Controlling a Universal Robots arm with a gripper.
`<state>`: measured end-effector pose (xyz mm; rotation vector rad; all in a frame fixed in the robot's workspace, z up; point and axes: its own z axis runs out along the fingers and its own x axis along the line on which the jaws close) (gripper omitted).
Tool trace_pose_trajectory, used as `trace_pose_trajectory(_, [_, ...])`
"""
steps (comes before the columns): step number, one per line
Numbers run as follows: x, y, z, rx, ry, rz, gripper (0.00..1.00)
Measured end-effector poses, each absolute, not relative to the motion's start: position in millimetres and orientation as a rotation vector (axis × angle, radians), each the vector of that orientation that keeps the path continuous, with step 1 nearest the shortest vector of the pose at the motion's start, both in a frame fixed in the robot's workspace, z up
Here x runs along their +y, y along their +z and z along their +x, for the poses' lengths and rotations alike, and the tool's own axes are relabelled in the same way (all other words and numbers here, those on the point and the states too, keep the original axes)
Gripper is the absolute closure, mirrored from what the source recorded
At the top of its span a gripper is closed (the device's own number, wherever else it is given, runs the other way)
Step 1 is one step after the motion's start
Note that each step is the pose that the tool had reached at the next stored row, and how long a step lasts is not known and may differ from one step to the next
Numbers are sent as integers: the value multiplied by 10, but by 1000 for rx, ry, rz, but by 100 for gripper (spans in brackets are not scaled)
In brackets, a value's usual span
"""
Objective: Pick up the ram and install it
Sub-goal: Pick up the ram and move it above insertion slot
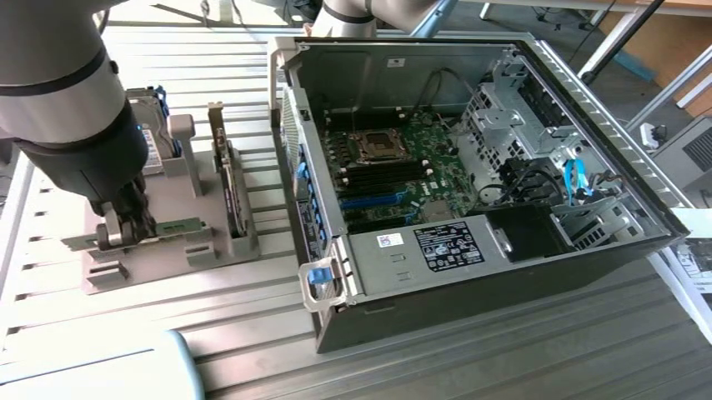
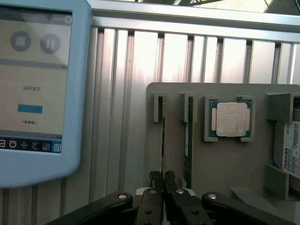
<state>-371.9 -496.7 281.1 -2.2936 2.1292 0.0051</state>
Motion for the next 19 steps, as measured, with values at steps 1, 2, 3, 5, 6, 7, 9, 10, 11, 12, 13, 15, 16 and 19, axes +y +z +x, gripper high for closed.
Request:
trace_pose_trajectory(1, [-4967, 2860, -3719, 2129, 5, -2294, 86])
trace_pose_trajectory(2, [-4967, 2894, -3719, 2129, 5, -2294, 86])
trace_pose_trajectory(3, [-4966, 2934, -3719, 2129, 5, -2294, 86])
trace_pose_trajectory(5, [-4967, 3004, -3719, 2129, 5, -2294, 86])
trace_pose_trajectory(6, [-4967, 3039, -3719, 2129, 5, -2294, 86])
trace_pose_trajectory(7, [-4967, 3078, -3719, 2129, 5, -2294, 86])
trace_pose_trajectory(9, [-4966, 3162, -3719, 2129, 5, -2294, 86])
trace_pose_trajectory(10, [-4967, 3209, -3719, 2129, 5, -2294, 86])
trace_pose_trajectory(11, [-4967, 3243, -3719, 2129, 5, -2294, 86])
trace_pose_trajectory(12, [-4967, 3279, -3719, 2129, 5, -2294, 86])
trace_pose_trajectory(13, [-4967, 3317, -3719, 2129, 5, -2294, 86])
trace_pose_trajectory(15, [-4967, 3386, -3719, 2129, 5, -2294, 86])
trace_pose_trajectory(16, [-4967, 3415, -3719, 2129, 5, -2294, 86])
trace_pose_trajectory(19, [-4967, 3512, -3719, 2129, 5, -2294, 86])
